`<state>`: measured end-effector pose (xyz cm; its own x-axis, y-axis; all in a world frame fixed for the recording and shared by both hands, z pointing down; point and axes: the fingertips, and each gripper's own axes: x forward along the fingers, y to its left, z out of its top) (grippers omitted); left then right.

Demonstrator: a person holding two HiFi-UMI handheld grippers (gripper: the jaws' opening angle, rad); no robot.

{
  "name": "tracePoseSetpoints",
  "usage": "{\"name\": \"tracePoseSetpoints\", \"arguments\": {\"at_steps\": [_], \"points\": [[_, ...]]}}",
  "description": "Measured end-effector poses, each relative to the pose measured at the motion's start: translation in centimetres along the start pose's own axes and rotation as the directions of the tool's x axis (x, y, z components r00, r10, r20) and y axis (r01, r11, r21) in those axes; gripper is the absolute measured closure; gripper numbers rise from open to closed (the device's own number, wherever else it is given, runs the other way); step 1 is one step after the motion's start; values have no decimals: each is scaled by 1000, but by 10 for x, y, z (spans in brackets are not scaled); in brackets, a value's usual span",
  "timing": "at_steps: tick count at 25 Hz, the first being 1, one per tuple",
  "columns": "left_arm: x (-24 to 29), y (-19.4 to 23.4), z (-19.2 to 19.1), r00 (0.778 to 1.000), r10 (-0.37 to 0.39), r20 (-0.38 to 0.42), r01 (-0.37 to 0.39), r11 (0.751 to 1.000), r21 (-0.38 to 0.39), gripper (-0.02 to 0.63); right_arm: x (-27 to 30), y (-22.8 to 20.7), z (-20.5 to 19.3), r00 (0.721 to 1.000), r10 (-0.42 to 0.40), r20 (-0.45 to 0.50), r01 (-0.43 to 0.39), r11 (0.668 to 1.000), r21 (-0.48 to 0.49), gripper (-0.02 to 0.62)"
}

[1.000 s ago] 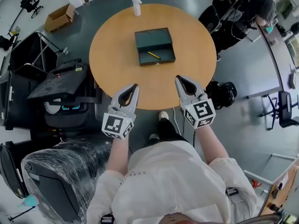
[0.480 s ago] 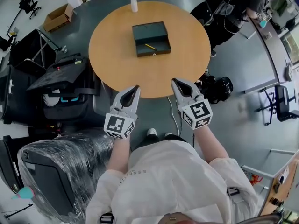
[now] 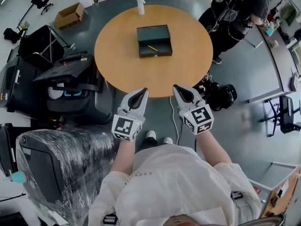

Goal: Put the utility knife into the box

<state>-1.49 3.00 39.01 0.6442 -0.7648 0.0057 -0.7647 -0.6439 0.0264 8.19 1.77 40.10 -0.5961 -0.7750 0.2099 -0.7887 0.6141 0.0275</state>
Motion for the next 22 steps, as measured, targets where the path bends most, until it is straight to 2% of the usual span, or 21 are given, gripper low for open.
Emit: {"name": "tracePoseSetpoints", "arguments": {"at_steps": [7, 11, 22], "points": [[1, -15, 5, 1000, 10, 14, -10, 1000, -9, 591, -9, -1, 1, 999, 30, 12, -30, 999, -22, 603], [1, -18, 5, 1000, 22, -2, -22, 999, 25, 591, -11, 7, -1, 999, 53, 11, -53, 998, -26, 603], [5, -21, 11, 1000, 13, 16, -13, 1000, 6, 591, -14, 3, 1, 998, 55, 26, -54, 998, -15, 603]]}}
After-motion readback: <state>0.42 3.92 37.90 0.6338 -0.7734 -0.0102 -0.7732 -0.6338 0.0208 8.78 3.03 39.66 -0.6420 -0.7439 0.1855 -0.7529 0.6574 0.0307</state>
